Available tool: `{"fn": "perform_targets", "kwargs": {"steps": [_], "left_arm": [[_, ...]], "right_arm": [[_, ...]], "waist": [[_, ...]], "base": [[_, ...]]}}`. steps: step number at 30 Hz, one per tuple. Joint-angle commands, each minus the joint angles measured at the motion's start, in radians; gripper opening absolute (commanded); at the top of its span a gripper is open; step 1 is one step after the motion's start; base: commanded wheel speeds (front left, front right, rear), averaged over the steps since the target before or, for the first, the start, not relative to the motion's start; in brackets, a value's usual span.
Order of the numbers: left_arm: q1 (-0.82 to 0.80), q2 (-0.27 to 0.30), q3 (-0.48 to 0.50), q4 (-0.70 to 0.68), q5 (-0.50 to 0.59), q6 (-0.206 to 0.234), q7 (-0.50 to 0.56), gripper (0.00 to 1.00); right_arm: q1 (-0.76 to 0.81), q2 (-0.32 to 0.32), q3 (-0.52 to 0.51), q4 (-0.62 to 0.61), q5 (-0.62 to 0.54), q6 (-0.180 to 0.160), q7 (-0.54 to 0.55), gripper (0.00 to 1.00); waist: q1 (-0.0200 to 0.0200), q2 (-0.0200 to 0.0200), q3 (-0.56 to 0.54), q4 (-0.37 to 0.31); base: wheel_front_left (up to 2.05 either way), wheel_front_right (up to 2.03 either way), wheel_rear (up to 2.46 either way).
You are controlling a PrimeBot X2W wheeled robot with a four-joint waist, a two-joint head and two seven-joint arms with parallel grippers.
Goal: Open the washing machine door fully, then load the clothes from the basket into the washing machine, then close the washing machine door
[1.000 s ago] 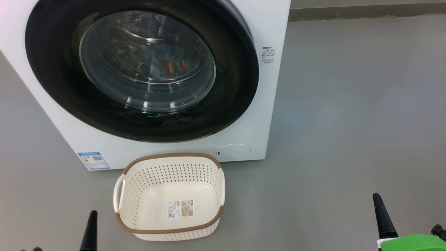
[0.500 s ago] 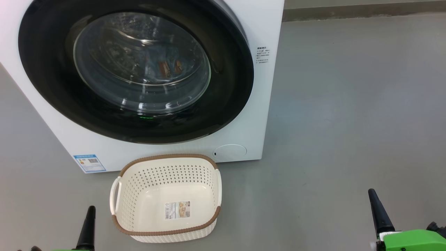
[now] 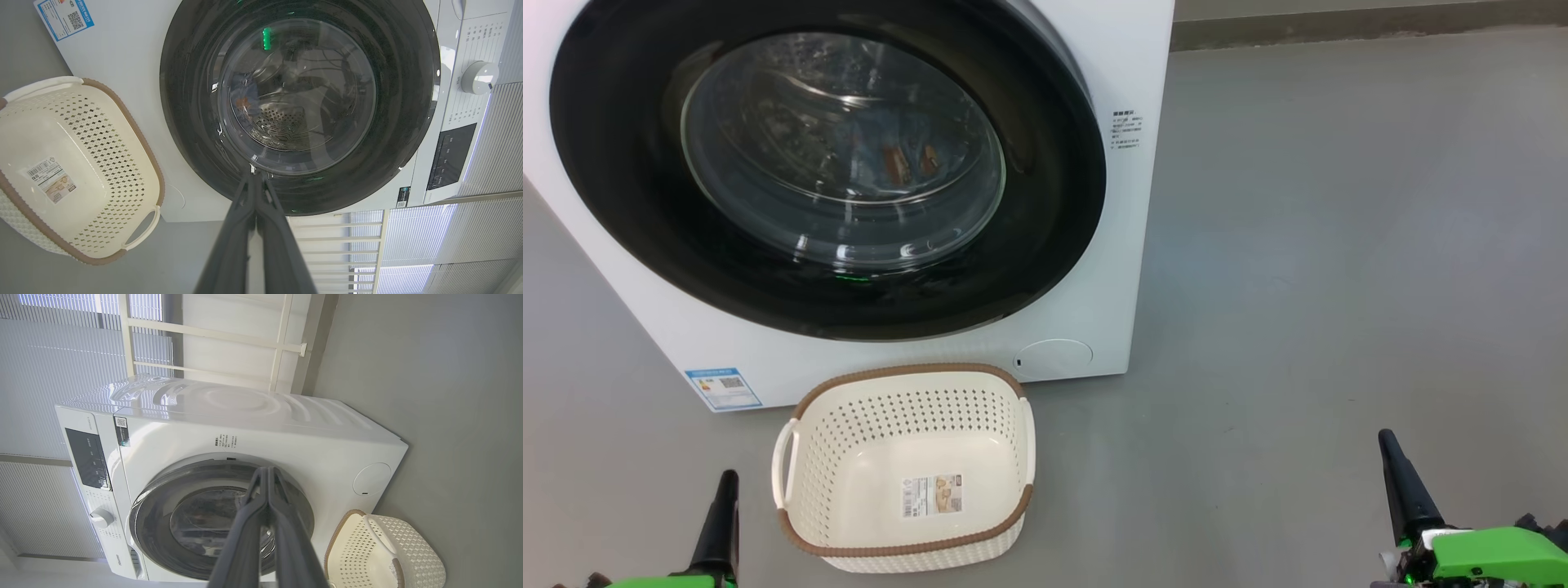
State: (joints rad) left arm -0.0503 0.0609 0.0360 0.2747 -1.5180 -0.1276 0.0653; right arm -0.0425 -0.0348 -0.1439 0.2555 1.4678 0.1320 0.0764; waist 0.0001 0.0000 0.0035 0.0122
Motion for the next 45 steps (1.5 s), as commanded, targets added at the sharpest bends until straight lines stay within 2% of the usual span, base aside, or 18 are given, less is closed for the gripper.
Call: {"fn": "perform_targets", "kwargs": {"steps": [1, 10, 45], "left_arm": [[-0.045, 0.009, 0.040, -0.028, -0.031, -0.003, 0.010, 0.00], [-0.056, 0.001, 0.062, -0.030, -0.104, -0.003, 0.035, 0.00], [-0.057, -0.003, 0.068, -0.030, -0.099, -0.003, 0.040, 0.00]], "right_arm": [[-0.050, -0.014, 0.024, -0.021, 0.037, -0.001, 0.011, 0.00], [-0.065, -0.015, 0.031, -0.011, 0.141, -0.001, 0.036, 0.00], [-0.065, -0.015, 0.031, -0.011, 0.141, -0.001, 0.036, 0.00]], "waist": [[-0.0001, 0.0000, 0.000, -0.002], [-0.0001, 0.0000, 0.000, -0.012], [-0.0001, 0.0000, 0.000, -0.012]], "base": [[0.00, 0.00, 0.00], [0.00, 0.00, 0.00], [0.00, 0.00, 0.00]]}}
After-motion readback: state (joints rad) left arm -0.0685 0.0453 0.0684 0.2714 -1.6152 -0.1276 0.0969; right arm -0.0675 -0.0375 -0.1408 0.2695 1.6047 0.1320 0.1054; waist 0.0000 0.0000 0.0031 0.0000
